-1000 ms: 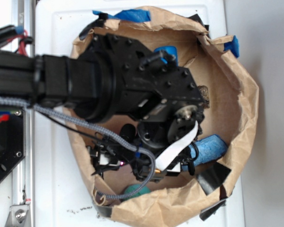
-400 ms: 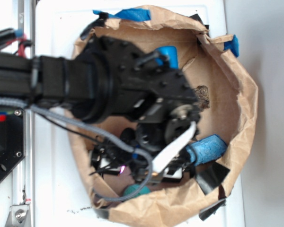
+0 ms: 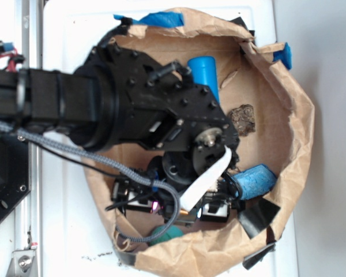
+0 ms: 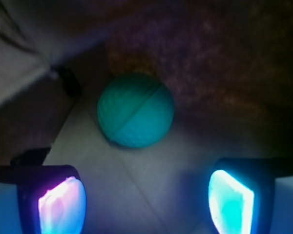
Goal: Grab the green ball.
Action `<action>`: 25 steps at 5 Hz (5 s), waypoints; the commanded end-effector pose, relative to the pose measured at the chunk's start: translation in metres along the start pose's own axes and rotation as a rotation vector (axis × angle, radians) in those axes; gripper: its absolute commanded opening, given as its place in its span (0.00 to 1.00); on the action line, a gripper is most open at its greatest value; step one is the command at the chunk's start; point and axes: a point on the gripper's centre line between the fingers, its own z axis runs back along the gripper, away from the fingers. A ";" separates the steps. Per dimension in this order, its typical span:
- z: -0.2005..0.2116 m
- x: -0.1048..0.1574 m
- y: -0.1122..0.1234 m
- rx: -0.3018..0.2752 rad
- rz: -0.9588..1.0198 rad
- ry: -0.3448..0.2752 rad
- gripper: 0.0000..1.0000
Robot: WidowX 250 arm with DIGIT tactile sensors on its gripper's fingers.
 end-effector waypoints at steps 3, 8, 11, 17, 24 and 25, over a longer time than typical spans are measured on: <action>-0.009 0.021 -0.005 -0.058 -0.079 -0.058 1.00; -0.033 0.024 0.001 -0.105 -0.120 -0.282 1.00; -0.033 0.021 0.000 -0.111 -0.103 -0.312 0.00; 0.056 0.009 -0.037 0.072 1.098 0.073 0.00; 0.163 0.004 -0.030 0.523 1.700 0.048 0.00; 0.161 0.001 -0.031 0.512 1.705 0.044 0.00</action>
